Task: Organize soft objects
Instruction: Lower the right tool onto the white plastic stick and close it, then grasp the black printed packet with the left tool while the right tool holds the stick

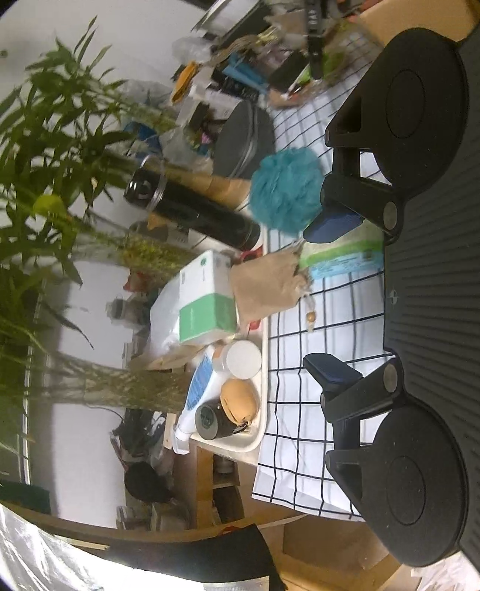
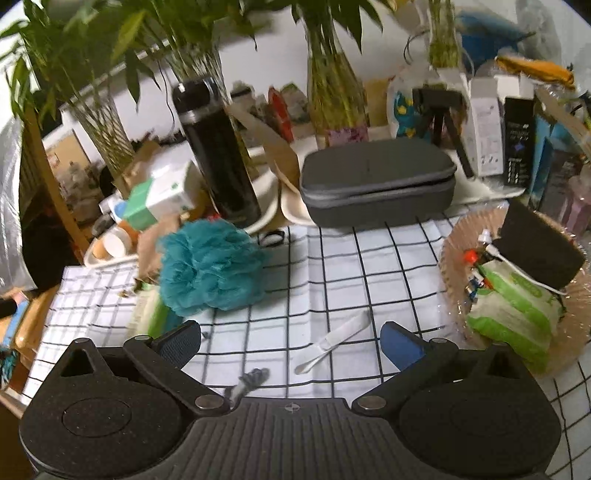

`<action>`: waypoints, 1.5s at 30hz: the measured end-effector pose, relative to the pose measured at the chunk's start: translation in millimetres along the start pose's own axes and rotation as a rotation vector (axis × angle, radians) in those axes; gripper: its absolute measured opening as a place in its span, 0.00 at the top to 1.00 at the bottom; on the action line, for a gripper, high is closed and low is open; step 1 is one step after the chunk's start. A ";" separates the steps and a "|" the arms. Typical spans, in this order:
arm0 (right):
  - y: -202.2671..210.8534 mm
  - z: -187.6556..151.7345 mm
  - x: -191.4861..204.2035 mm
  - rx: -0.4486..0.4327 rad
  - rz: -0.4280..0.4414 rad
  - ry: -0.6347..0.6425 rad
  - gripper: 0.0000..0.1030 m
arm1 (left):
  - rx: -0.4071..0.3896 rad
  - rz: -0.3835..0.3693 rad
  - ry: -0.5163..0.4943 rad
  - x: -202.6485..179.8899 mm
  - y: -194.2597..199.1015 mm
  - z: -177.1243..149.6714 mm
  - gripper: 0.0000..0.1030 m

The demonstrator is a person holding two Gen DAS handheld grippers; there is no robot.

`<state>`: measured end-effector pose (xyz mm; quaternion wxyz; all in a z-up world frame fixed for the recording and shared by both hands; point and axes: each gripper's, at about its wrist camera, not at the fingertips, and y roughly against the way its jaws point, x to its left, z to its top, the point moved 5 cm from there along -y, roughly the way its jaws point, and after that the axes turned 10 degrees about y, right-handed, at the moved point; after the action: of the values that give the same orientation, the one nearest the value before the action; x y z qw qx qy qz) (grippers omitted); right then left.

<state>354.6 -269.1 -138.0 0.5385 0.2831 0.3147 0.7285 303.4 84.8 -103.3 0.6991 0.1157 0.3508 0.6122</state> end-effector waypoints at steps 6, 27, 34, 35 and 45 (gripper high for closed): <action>-38.0 -2.8 -17.4 0.083 0.006 -0.067 0.13 | -0.007 0.000 0.014 6.6 -26.4 -3.5 0.37; -106.5 -23.1 -28.5 0.243 -0.062 -0.144 0.66 | 0.029 -0.040 0.002 7.0 -51.9 -21.6 0.37; -104.8 -25.5 -22.2 0.260 -0.069 -0.104 0.90 | 0.036 -0.079 0.004 4.3 -58.2 -23.1 0.37; -104.4 -25.3 -22.4 0.258 -0.067 -0.107 0.90 | 0.042 -0.087 0.003 4.1 -59.5 -23.6 0.37; -75.4 1.8 -1.0 0.145 -0.038 -0.002 0.95 | 0.186 -0.172 -0.071 -3.7 -72.4 -41.2 0.37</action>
<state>401.9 -253.1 -194.5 0.5307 0.3160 0.3716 0.6931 333.4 54.1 -174.8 0.7472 0.1710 0.3899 0.5103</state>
